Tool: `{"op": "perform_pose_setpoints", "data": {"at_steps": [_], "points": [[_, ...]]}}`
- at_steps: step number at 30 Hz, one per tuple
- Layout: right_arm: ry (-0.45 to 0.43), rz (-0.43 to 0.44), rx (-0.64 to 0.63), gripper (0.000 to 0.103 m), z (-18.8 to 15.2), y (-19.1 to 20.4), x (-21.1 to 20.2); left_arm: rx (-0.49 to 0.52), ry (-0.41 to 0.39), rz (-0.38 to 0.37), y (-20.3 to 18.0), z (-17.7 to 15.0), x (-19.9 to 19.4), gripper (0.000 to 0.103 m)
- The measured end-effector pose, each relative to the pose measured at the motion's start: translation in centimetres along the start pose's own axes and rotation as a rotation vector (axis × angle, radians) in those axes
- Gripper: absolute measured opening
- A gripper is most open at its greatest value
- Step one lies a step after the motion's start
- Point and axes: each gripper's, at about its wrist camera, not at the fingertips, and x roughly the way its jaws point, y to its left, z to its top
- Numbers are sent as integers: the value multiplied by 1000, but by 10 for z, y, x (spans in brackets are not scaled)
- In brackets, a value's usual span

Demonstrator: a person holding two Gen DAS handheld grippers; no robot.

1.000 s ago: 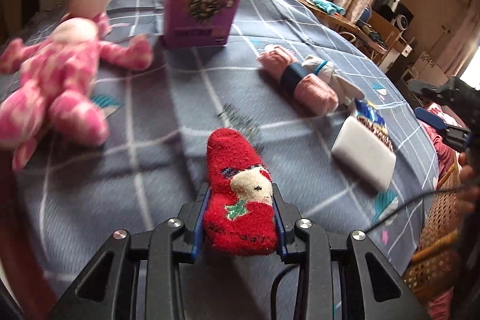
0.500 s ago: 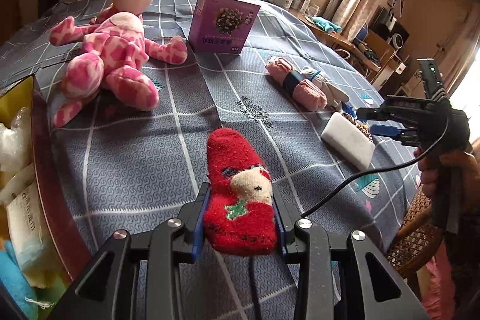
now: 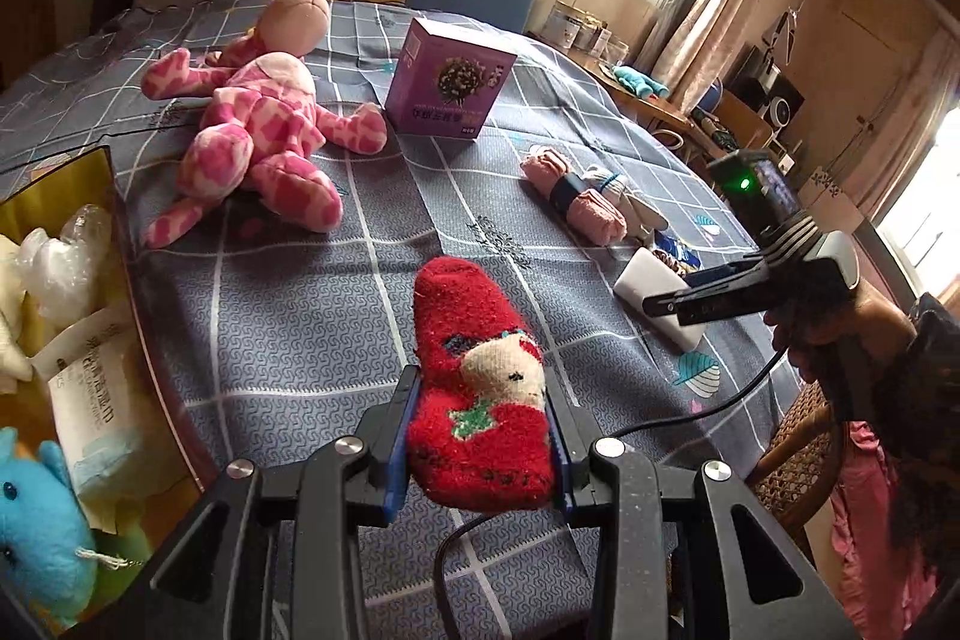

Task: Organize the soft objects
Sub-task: 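Carry the red sock into the gold tin, open left tool while right tool grasps white block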

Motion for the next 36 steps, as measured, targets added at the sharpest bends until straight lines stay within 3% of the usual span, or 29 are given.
{"op": "perform_pose_setpoints", "data": {"at_steps": [3, 6, 11, 15, 20, 25, 32, 36], "points": [[44, -16, -35, 58, -2, 6, 8, -7, -18, 4, 1, 0, -8, 37], [-10, -51, -40, 55, -4, 6, 1, -19, -48, 18, 7, 2, -24, 37], [-113, -6, 2, 55, -14, 0, -21, -129, -120, 76, 48, 10, -67, 37], [-190, 36, 37, 55, -26, -6, -38, -243, -193, 217, 110, 15, -108, 37], [-291, 37, 52, 55, -29, 7, -62, -411, -225, 405, 189, 9, -138, 37], [-343, 49, 61, 55, -30, 12, -70, -470, -155, 540, 246, -3, -134, 37], [-399, 109, 64, 55, -30, 28, -84, -477, -67, 573, 272, -5, -100, 44], [-428, 137, 40, 55, -27, 45, -95, -451, -64, 590, 270, 1, -89, 51]]}}
